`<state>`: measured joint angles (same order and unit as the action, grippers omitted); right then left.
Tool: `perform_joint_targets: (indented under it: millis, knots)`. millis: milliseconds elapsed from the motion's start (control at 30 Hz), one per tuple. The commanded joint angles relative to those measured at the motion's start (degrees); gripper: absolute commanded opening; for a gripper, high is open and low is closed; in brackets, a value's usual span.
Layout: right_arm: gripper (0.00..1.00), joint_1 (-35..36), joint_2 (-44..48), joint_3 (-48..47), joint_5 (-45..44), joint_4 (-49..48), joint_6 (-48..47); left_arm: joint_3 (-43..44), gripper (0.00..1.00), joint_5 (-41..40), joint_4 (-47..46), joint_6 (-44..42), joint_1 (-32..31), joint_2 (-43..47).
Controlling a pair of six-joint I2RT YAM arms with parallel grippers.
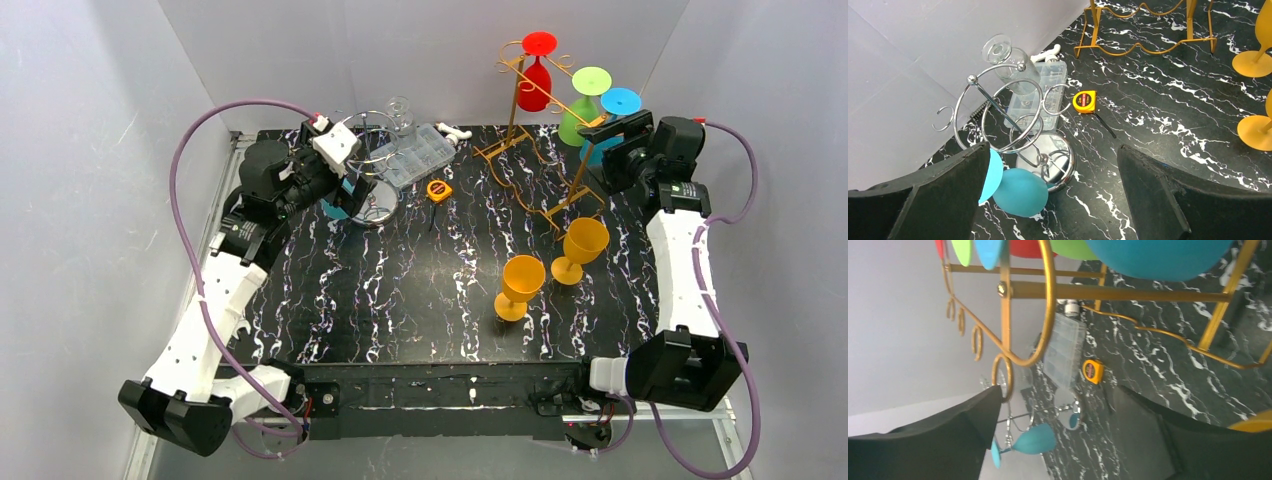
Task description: Place the wine glass upside down on the wine glass rack
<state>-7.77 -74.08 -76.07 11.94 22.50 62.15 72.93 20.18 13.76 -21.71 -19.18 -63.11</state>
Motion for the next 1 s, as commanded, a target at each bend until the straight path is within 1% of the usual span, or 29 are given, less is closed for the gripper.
perform_joint_targets:
  millis: [0, 100, 200, 233, 333, 400, 433, 500, 567, 667, 700, 733, 833, 867, 967]
  knots:
    - [0.97, -0.1, 4.4, -1.6, -2.3, 5.5, -3.5, 3.5, 0.98, -0.3, 0.6, 1.2, 0.3, 0.4]
    - [0.98, 2.4, 7.3, -1.5, -5.2, 7.5, -7.3, 5.1, 0.98, -1.0, 2.5, 1.7, 0.3, -0.2]
    - [0.98, 7.2, 7.9, -5.7, -8.7, 11.1, -11.6, 7.2, 0.98, -1.8, 5.0, 3.0, 0.3, -1.9]
    - [0.98, 10.9, 7.7, -6.7, -9.7, 11.7, -12.8, 7.9, 0.98, -2.2, 6.0, 3.3, 0.4, -2.5]
    - [0.98, 18.8, 5.3, -9.8, -11.6, 13.4, -15.4, 9.9, 0.98, -2.9, 8.0, 4.1, 0.3, -4.1]
    - [0.98, 23.9, 2.6, -12.6, -13.0, 13.5, -18.0, 10.5, 0.98, -3.3, 8.4, 4.3, 0.3, -4.1]
    - [0.98, 26.8, -0.5, -15.7, -14.3, 14.4, -19.8, 10.6, 0.98, -3.4, 8.5, 4.3, 0.3, -4.0]
    - [0.98, 33.2, -7.9, -27.3, -19.3, 19.7, -24.8, 10.8, 0.98, -3.9, 8.8, 4.3, 0.4, -3.9]
    - [0.98, 37.0, -17.6, -42.6, -23.2, 27.5, -30.8, 11.2, 0.98, -4.3, 9.4, 4.2, 0.4, -4.1]
    - [0.98, 37.8, -32.8, -69.5, -25.7, 37.3, -40.4, 11.8, 0.98, -4.8, 10.1, 4.2, 0.4, -4.9]
    - [0.98, 37.8, -35.9, -75.3, -26.3, 38.5, -43.5, 12.0, 0.98, -4.9, 10.3, 4.4, 0.3, -5.1]
    - [0.98, 37.7, -37.0, -76.0, -27.0, 37.3, -46.1, 12.0, 0.98, -5.0, 10.3, 4.6, 0.4, -5.4]
    - [0.98, 37.8, -32.7, -61.3, -30.5, 27.2, -51.6, 12.1, 0.98, -5.5, 10.1, 5.5, 0.4, -5.9]
    - [0.98, 37.7, -31.1, -57.8, -31.8, 24.1, -53.5, 12.1, 0.98, -5.4, 10.2, 5.8, 0.4, -6.1]
    - [0.98, 37.8, -29.1, -53.9, -33.8, 18.8, -59.6, 10.9, 0.98, -5.0, 9.8, 6.1, 0.4, -6.0]
